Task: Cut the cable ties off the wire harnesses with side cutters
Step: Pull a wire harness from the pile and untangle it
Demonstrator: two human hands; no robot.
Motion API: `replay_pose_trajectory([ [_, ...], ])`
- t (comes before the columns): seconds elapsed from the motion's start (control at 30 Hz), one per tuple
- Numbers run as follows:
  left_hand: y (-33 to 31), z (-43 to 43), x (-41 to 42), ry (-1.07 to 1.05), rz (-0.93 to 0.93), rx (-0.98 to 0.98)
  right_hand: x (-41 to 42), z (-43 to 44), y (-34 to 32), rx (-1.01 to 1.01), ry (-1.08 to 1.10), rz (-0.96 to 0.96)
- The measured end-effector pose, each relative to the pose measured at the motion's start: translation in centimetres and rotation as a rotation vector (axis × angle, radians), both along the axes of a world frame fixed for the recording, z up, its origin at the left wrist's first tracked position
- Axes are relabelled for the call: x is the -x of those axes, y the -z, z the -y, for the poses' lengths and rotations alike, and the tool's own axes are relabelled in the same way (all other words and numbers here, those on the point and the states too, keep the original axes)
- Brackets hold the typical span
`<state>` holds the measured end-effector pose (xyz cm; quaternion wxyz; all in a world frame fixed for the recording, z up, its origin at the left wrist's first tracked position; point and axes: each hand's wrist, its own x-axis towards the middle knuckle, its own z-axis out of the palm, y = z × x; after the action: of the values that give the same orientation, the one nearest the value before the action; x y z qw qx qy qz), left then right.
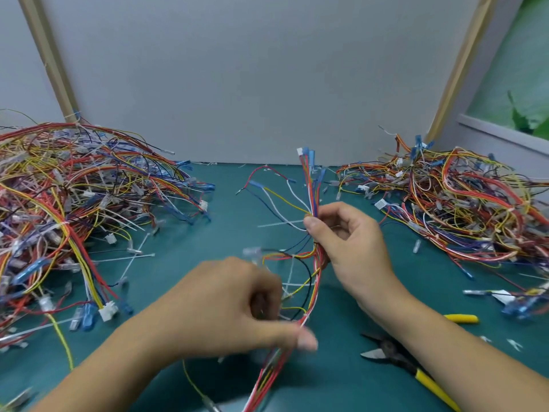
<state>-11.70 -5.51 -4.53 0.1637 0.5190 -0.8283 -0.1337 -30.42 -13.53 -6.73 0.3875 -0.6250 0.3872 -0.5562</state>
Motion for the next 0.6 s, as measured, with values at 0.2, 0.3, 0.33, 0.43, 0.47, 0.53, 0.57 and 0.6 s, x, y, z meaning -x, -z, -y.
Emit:
replay_pose_trajectory([
  [0.2, 0.3, 0.2, -0.3, 0.091, 0.068, -0.139, -0.1, -0.3, 0.1, 0.045, -0.043, -0.013],
  [0.3, 0.3, 0.4, -0.5, 0.081, -0.012, -0.137, -0.1, -0.3, 0.1, 0.058, -0.029, -0.045],
  [0.33, 0.3, 0.5, -0.6, 0.063, -0.039, -0.13, -0.2, -0.3, 0.2, 0.043, -0.046, -0.04],
  [0.43, 0.2, 0.9, -0.9, -0.008, -0.176, -0.068, -0.5, -0.5, 0.3, -0.053, -0.121, -0.036],
  [0.47, 0.2, 1.0, -0.9, -0.038, -0.228, -0.041, -0.4, -0.6, 0.4, -0.07, -0.124, -0.074],
  [0.53, 0.1, 1.1, -0.9, -0.093, -0.326, -0.011, -0.3, -0.8, 0.4, -0.057, -0.099, -0.191],
  [0.57, 0.0, 1.2, -1.0, -0.114, -0.376, -0.02, -0.3, -0.9, 0.4, -0.023, -0.083, -0.251],
  [0.6, 0.0, 1.3, -1.0, -0.13, -0.424, -0.039, -0.3, -1.1, 0.3, 0.024, -0.071, -0.3],
])
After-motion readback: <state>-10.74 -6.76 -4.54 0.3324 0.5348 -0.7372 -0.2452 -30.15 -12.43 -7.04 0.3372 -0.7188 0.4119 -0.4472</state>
